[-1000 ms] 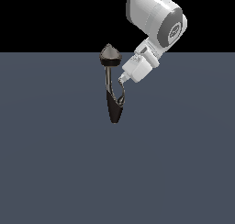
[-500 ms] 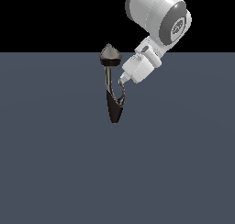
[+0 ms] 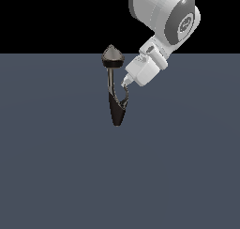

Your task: Turn on the faucet by rotating a designated handle.

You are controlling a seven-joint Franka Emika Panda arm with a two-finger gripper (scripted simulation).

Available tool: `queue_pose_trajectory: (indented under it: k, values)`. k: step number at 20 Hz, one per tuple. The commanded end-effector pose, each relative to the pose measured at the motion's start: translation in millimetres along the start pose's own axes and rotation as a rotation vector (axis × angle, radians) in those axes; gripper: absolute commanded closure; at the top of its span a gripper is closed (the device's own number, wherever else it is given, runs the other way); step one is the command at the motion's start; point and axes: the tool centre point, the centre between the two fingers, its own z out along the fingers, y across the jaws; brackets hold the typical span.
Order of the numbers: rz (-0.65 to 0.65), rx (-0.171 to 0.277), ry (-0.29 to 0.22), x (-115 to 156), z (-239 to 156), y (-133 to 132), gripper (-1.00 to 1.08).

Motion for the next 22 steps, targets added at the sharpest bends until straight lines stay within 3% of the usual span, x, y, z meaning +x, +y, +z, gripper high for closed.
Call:
queue_pose_trajectory:
  k: [1,10,12,22]
  values:
    - [0.006,-0.008,-0.003,5,1,12,1.08]
    - [0.003,-0.014,-0.007,15,1,46,1.08]
    - [-0.017,-0.005,-0.004,5,-1,35,1.08]
    - [0.003,-0.015,-0.008,67,1,64,1.08]
